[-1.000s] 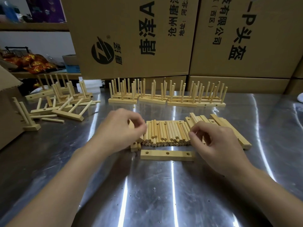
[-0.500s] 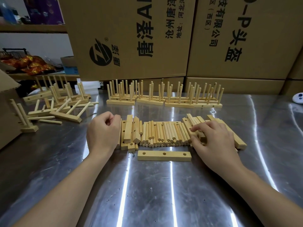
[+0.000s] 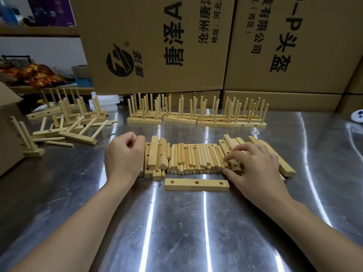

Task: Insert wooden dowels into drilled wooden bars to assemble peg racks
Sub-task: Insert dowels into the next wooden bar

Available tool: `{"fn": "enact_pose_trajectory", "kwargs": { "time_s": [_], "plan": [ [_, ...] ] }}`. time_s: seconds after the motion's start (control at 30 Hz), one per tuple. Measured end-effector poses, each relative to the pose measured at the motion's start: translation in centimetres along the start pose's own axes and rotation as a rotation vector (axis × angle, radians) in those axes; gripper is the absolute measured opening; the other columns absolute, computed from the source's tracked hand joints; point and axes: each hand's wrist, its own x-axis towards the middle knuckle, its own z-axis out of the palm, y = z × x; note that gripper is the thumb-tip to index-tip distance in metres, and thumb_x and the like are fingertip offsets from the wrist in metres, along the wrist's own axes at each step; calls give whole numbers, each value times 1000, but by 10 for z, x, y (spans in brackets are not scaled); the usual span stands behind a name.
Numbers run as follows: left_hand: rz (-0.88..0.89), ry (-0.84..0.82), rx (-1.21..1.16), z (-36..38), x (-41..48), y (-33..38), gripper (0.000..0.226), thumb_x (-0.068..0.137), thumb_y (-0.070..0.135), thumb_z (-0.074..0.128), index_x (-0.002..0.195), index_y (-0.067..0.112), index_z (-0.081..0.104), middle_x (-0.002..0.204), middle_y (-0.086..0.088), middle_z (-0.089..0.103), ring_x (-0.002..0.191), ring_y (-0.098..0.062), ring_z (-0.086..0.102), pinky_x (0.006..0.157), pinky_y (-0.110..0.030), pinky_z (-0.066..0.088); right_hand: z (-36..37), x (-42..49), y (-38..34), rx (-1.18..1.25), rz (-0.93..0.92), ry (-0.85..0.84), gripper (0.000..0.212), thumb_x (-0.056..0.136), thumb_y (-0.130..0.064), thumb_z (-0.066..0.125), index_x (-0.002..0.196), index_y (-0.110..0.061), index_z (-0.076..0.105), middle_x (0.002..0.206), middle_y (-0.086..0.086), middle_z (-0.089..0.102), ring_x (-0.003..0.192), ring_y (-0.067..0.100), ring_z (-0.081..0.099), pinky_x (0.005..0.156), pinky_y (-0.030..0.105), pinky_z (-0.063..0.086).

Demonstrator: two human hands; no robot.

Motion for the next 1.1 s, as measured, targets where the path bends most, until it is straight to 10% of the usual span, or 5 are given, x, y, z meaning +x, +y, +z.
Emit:
{"fn": "enact_pose_trajectory", "kwargs": {
  "time_s": [0.6, 0.73, 0.9, 1.1],
  "plan": [
    [-17, -12, -41, -1, -3, 4, 37, 91, 30, 51, 61, 8, 54, 55, -8, 49, 57, -20, 45, 56, -38, 38, -2, 0, -4, 213, -176, 405, 16, 82, -17, 89, 86, -19, 74, 97, -8, 71, 99, 20, 58, 85, 32, 29],
    [64, -25, -29, 0, -5, 13, 33, 90, 29, 52, 64, 10, 57, 59, -5, 53, 62, -24, 52, 59, -49, 46, -6, -1, -8, 315, -280, 445, 13, 83, -15, 87, 88, -14, 76, 96, -5, 72, 95, 19, 64, 84, 38, 48],
    [353, -127, 0, 4, -13, 29, 21, 98, 35, 60, 82, 22, 63, 75, 8, 57, 71, -11, 56, 61, -39, 50, -11, -5, -17, 475, -373, 450, 14, 90, -11, 81, 104, -11, 79, 101, -4, 76, 97, 2, 70, 88, 13, 52],
    [606, -299, 89, 9, -24, 38, 48, 93, 69, 64, 129, 37, 63, 102, 19, 60, 93, 0, 56, 76, -15, 43, -13, -9, -26, 760, -303, 374, 16, 101, -19, 68, 114, -10, 69, 99, -5, 79, 91, 5, 78, 80, 27, 65]
  ]
}}
